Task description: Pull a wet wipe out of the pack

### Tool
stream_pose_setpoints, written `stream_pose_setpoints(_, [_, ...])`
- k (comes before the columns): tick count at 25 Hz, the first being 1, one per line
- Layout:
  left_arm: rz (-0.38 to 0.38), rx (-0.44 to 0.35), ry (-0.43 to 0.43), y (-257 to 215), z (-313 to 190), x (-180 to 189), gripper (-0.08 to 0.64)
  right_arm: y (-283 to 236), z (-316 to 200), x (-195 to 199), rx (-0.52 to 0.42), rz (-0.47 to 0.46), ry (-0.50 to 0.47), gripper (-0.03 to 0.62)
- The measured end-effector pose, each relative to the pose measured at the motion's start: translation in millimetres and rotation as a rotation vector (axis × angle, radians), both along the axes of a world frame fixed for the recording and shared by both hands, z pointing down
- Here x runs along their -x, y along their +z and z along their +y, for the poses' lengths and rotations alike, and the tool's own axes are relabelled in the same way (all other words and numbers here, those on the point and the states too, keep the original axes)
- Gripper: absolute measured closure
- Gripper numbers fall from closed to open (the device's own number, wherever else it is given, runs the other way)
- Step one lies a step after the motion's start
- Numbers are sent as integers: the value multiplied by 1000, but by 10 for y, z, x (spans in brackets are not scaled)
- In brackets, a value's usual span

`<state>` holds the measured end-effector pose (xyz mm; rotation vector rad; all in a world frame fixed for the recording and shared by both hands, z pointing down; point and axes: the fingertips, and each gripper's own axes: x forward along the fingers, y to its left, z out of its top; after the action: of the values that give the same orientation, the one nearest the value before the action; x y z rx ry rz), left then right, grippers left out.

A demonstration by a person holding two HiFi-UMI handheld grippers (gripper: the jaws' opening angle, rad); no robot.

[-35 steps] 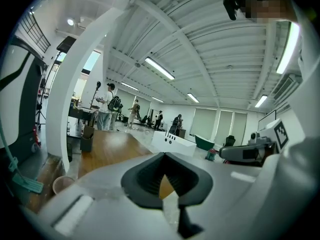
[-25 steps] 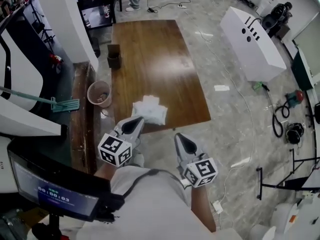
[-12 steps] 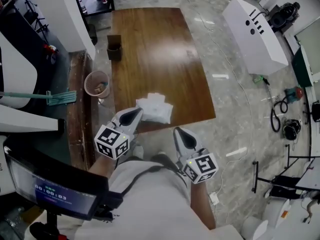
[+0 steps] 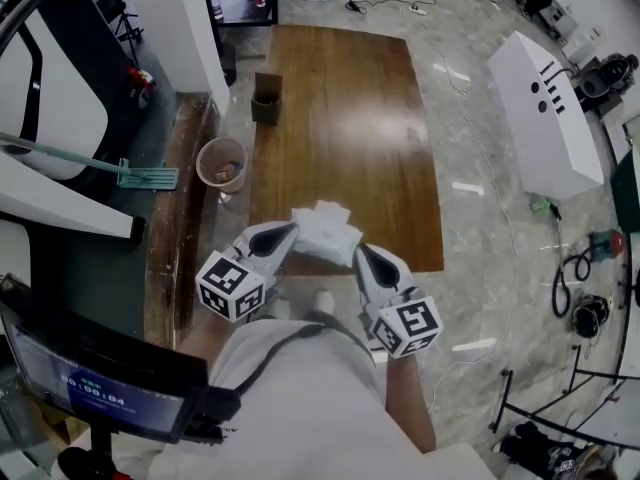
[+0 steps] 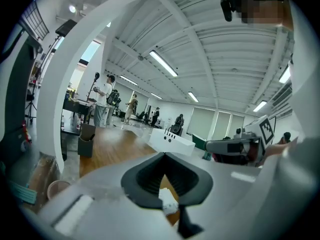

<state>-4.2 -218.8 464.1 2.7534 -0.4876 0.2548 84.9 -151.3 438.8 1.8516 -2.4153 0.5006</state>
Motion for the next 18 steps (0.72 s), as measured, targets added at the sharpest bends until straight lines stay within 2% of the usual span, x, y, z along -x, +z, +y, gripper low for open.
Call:
stream_pose_setpoints(4, [-19,-15,-50,-18,-28,-15,557,87,-237,-30,13,44,-95,584])
stream_pose_setpoints(7, [-57,30,-91,197,19,-13,557,332,-339,-18,63,91,-169,584])
stream_pose_setpoints(10, [-93,80,-139,412,89,4,557,528,-423,2,105,69,-210,584])
stream_pose_setpoints(14, [-135,111,-185,605,146,-35,557,731,-481,55,142,35,-258,584])
stream_pose_setpoints(18, [-148,122,-216,690,133,-98,557,985,-515,73,180,66,-310,584])
